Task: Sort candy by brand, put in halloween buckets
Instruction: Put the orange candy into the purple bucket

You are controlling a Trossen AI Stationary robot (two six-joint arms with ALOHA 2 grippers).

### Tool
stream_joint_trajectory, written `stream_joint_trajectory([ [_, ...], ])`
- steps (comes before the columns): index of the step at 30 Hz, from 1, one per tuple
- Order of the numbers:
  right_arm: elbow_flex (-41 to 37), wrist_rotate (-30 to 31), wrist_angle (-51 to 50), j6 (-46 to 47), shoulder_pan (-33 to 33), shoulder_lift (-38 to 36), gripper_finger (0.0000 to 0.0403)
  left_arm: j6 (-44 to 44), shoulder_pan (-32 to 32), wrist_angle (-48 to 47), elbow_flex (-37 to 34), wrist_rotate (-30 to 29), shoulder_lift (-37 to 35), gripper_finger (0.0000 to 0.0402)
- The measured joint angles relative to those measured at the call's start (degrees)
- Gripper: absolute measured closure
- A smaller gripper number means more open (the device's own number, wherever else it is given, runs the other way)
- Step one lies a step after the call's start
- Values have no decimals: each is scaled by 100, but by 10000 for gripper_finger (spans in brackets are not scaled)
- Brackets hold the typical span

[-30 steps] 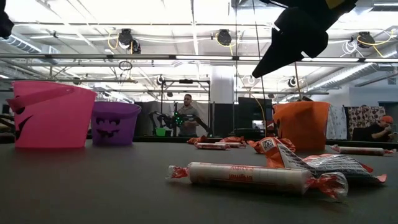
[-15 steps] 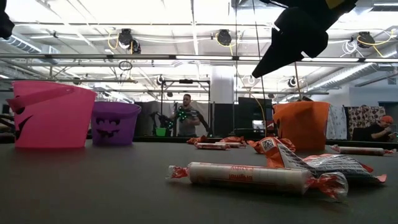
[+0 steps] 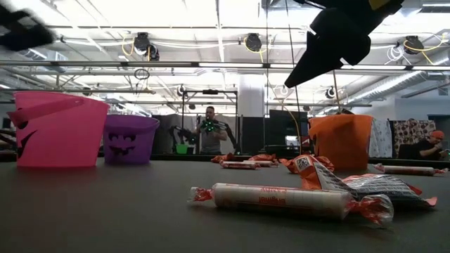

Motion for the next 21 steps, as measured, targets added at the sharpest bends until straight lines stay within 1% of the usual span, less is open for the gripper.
stream_joint_trajectory([
  [2,2,1,0,-1,2,0,275,239,148,-456,159,-569,-224,400],
  [4,0,1,0,-1,0,0,275,588,354,-709,309,-1205,-477,400],
  [6,2,2,1,-1,0,0,275,983,620,-915,438,-2004,-759,400],
  [7,1,5,4,-1,0,0,275,1152,778,-973,483,-2524,-911,400],
  [10,0,9,43,-43,0,0,275,1746,1372,-1065,506,-3945,-1391,400],
  [12,2,14,47,-45,0,0,275,2074,1930,-1143,509,-4552,-1722,400],
  [14,2,12,47,-47,0,0,275,2359,2641,-1221,492,-4729,-2030,400],
  [16,2,13,47,-70,0,0,275,2550,3478,-1194,455,-4683,-2280,400],
  [19,2,12,46,-152,0,0,275,2818,4796,-1158,383,-4243,-2505,400],
  [21,0,12,48,-196,0,0,275,3019,5581,-1023,342,-3771,-2543,400],
])
